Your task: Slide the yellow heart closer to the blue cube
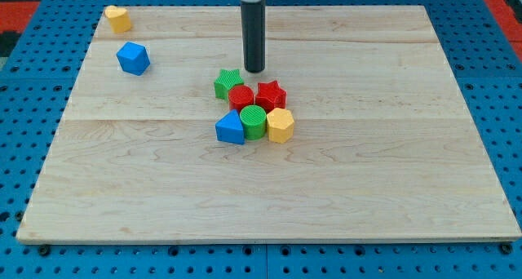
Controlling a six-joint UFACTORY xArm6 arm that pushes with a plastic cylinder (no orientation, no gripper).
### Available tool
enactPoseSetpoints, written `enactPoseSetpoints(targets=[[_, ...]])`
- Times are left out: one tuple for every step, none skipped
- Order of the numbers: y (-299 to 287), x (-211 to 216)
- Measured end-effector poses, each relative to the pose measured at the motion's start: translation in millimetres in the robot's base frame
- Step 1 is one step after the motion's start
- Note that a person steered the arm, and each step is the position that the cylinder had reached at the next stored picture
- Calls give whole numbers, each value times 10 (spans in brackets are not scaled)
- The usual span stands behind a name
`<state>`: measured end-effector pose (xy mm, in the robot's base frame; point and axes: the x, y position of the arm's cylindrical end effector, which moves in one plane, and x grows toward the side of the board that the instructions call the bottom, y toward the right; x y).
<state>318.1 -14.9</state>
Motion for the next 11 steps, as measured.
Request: enactPoseSetpoints(targets=[[-614, -671], [-1383, -1241], [-1431, -1267], [-1872, -1263], [-2321, -1261], [-2417, -1132], [-2194, -852], [-2194, -658], [-2192, -484], [-1749, -161], [-1732, -54]])
